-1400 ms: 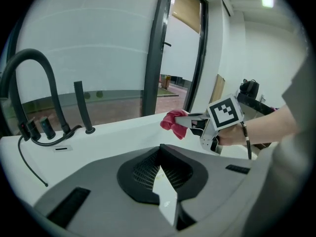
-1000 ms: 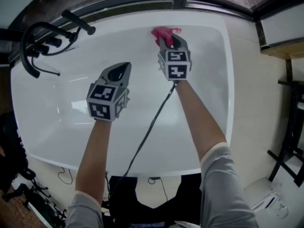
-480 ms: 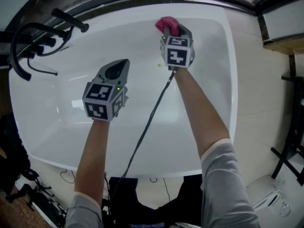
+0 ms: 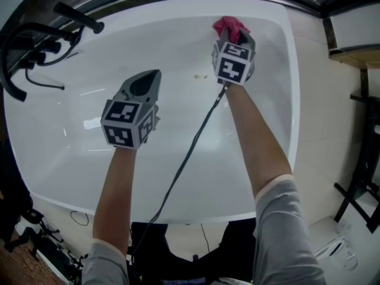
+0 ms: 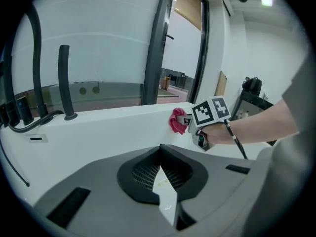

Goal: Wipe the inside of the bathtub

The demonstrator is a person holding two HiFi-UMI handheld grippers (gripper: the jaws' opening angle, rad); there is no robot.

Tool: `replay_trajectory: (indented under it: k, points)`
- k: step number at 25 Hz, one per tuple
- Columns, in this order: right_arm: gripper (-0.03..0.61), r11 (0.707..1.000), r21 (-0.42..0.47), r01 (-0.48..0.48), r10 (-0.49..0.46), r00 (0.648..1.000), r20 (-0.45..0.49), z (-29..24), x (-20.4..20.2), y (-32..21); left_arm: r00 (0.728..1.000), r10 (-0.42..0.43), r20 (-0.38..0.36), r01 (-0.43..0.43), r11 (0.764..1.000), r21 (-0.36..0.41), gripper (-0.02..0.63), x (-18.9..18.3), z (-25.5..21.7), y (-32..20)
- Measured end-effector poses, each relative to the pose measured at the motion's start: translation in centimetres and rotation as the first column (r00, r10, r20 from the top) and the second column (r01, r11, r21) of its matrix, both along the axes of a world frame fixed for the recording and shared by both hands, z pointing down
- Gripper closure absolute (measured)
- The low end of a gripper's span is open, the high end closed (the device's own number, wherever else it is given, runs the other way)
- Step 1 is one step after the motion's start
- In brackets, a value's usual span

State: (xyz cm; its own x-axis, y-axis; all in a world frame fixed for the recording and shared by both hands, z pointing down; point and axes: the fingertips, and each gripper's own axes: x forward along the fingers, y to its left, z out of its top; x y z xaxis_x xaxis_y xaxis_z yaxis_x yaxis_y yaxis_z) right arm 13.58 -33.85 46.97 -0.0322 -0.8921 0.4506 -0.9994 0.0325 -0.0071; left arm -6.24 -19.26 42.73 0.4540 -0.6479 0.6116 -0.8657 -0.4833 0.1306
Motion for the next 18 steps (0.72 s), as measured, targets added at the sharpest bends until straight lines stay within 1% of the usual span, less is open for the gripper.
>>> replay_trajectory:
  k: [4, 9, 11, 13, 15, 18]
  points:
    - [0.489, 0.997, -0.012, 0.081, -0.081, 0.997, -0.014, 1.5, -3.9, 0.6, 1.0, -0.012, 0.003, 0.012, 1.0, -0.008, 0.607, -1.1, 0.8, 0.1]
    - [0.489, 0.986, -0.027, 0.165, -0.165, 0.986, 0.011, 2.9, -10.2, 1.1, 0.999, -0.04, 0.007, 0.04, 0.999, -0.005, 0.607, -3.0, 1.5, 0.2]
    - [0.489, 0.983, -0.031, 0.183, -0.183, 0.983, 0.003, 3.3, -11.6, 1.3, 0.999, -0.048, 0.014, 0.048, 0.999, -0.008, 0.607, -3.5, 1.9, 0.3]
    - [0.489, 0.981, -0.027, 0.194, -0.194, 0.981, 0.001, 3.3, -11.7, 1.3, 0.999, -0.052, 0.016, 0.052, 0.999, -0.009, 0.607, -3.6, 2.0, 0.3]
    - [0.489, 0.979, -0.022, 0.203, -0.203, 0.979, 0.014, 3.1, -10.9, 1.1, 0.999, -0.05, 0.016, 0.051, 0.999, -0.012, 0.607, -3.5, 2.1, 0.4]
    - [0.489, 0.987, -0.017, 0.161, -0.161, 0.987, 0.006, 2.9, -7.5, 0.9, 0.999, -0.046, 0.009, 0.046, 0.999, -0.011, 0.607, -3.1, 2.1, 0.5]
